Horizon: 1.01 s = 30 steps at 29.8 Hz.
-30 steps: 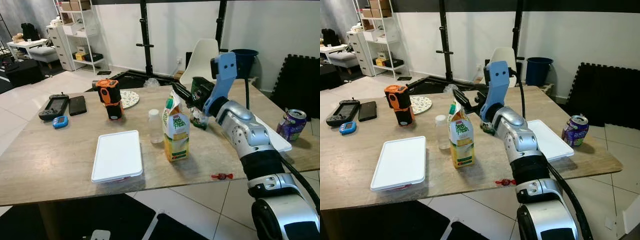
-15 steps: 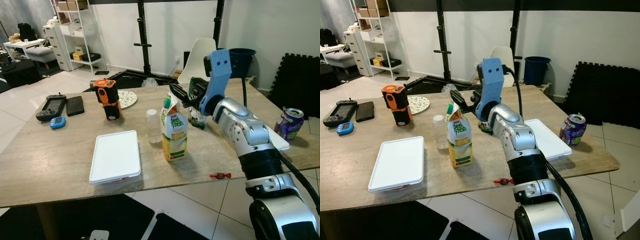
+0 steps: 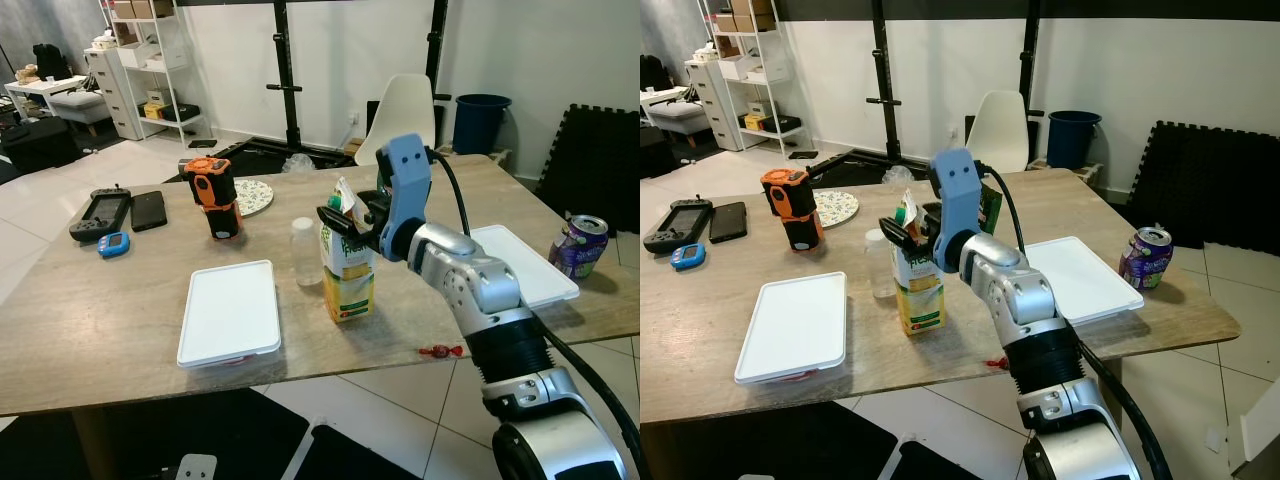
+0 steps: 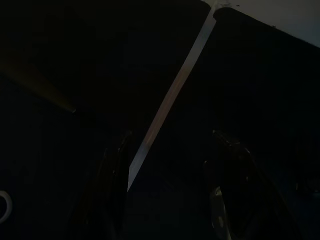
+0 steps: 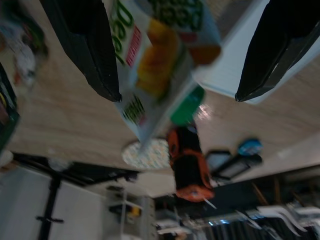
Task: Restocking fridge
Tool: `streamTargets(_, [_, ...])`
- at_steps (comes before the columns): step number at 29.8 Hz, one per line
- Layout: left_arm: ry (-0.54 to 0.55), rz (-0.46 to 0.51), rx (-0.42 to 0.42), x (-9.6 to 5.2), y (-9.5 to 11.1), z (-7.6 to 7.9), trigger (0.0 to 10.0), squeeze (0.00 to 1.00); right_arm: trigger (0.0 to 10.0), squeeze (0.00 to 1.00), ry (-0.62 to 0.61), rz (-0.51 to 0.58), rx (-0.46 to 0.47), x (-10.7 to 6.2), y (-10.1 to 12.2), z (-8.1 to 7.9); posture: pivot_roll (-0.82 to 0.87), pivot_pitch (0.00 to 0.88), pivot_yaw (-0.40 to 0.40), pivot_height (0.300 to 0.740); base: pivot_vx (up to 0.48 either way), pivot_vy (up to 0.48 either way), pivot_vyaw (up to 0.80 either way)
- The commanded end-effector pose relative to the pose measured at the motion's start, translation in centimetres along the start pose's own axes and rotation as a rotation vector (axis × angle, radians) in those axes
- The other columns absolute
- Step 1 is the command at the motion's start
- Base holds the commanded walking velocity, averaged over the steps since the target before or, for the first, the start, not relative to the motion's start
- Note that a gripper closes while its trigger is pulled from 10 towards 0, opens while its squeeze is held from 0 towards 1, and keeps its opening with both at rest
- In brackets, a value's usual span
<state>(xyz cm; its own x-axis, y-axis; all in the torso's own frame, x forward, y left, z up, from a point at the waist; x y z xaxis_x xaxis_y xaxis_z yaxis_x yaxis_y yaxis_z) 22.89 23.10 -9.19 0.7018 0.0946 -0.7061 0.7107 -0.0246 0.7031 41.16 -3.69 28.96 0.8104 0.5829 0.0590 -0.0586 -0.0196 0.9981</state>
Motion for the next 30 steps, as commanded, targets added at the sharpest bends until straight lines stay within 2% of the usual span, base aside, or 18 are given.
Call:
streamTargets(1, [0.027,-0.006,-0.019,-0.2,-0.5,-0.7,10.0,0.00,10.0,0.00,-0.017,-0.030,0.000,0.2,-0.9,-0.3,-0.11,0.102,0.027,0.740,0.000,0.000,0.00])
streamTargets(10, [0.026,0.003,-0.024,-0.2,-0.4,-0.5,10.0,0.00,10.0,0.00,-0.046,-0.039,-0.019,0.5,-1.7,-0.3,-0.11,0.104,0.032,0.740,0.000,0.000,0.00])
streamTargets(15, [0.013,0.008,-0.006,-0.1,-0.1,-0.2,10.0,0.00,10.0,0.00,-0.020,0.006,-0.004,0.8,-1.1,-0.5,-0.11,0.102,0.023,0.740,0.000,0.000,0.00])
streamTargets(21, [0.018,0.014,-0.009,-0.1,0.1,-0.3,10.0,0.00,10.0,0.00,0.012,0.043,-0.068,1.1,0.0,0.0,-0.12,0.108,0.036,0.740,0.000,0.000,0.00])
streamTargets(25, [0.024,0.010,-0.004,-0.1,0.0,-0.4,10.0,0.00,10.0,0.00,0.025,0.032,-0.134,0.9,0.3,1.1,-0.11,0.111,0.034,0.740,0.000,0.000,0.00])
streamTargets(30, [0.026,0.009,-0.004,-0.1,-0.1,-0.5,10.0,0.00,10.0,0.00,0.013,0.026,-0.153,0.7,0.3,2.1,-0.11,0.112,0.030,0.740,0.000,0.000,0.00])
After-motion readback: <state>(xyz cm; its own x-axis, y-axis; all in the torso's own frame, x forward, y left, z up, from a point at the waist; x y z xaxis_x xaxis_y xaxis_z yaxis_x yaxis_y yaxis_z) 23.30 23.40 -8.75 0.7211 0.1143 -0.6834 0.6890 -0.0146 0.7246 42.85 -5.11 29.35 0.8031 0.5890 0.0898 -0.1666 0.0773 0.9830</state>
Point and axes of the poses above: a point about 5 cm out from each wrist's last joint towards the gripper, its own x axis pointing out of the wrist towards the gripper, its own y axis along the axis of the wrist's last joint, z = x × y, the point moved 4 cm from there along x, pointing out of the wrist towards the gripper
